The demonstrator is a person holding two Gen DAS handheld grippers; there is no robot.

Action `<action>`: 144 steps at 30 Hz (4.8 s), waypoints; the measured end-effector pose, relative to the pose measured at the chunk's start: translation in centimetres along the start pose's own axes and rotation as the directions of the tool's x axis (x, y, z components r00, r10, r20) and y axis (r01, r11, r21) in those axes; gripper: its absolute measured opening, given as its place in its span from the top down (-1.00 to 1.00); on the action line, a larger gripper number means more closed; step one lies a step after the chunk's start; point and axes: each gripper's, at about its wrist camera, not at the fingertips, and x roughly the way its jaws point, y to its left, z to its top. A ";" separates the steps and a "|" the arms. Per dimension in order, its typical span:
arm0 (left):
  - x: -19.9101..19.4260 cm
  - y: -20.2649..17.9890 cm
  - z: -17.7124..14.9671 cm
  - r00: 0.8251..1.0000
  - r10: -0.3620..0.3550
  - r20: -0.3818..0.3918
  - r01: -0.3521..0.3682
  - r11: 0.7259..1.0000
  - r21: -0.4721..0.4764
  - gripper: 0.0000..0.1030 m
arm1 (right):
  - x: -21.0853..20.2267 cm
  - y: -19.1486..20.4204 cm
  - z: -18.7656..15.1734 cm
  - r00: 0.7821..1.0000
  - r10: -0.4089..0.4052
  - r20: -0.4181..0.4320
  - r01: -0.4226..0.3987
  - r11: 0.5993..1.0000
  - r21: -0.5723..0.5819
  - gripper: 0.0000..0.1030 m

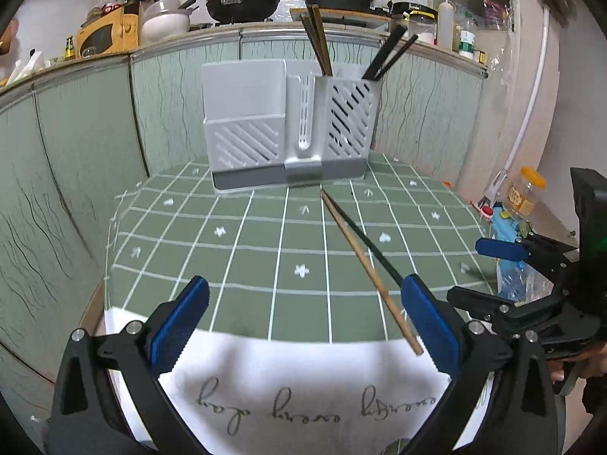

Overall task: Organize utensils
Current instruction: 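Move both open tools back over the last wooden and black chopsticks, then close the right tool on the black chopstick while the left tool grasps the wooden chopstick, then lift both held chopsticks and carry them above the white holder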

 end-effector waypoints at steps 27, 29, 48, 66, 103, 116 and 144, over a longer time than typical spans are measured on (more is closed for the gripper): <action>0.8 0.4 -2.9 0.999 0.039 -0.025 -0.040 0.999 -0.030 -0.93 | 2.9 2.5 -2.5 0.998 -0.062 -0.027 0.061 0.998 -0.008 0.75; 0.7 0.6 -3.1 0.999 0.039 -0.026 -0.040 0.999 -0.036 -0.93 | 3.0 2.7 -2.5 0.998 -0.053 -0.021 0.053 0.999 -0.003 0.85; 3.7 -5.2 -3.7 0.996 0.027 -0.090 -0.029 1.000 -0.010 -0.58 | 1.1 -1.8 -3.3 0.995 -0.098 -0.028 0.101 0.986 0.131 0.88; 3.2 -3.1 -4.6 0.980 0.144 -0.138 -0.155 0.985 -0.074 0.85 | -0.2 -2.0 -3.9 0.996 -0.087 -0.018 0.089 0.985 0.148 0.88; -6.0 0.7 8.5 0.989 0.086 0.117 -0.078 0.994 -0.072 0.85 | -8.6 -1.9 8.2 0.986 -0.055 0.160 0.041 0.995 0.090 0.88; -7.0 1.0 13.2 0.987 0.059 0.152 -0.054 0.998 -0.036 0.85 | -10.9 -2.6 14.8 0.970 -0.047 0.238 0.028 0.996 0.082 0.88; -5.6 -2.2 29.7 0.969 -0.127 0.210 0.104 0.988 0.117 0.85 | -14.5 -6.5 30.6 0.955 -0.014 0.295 0.007 1.000 0.026 0.88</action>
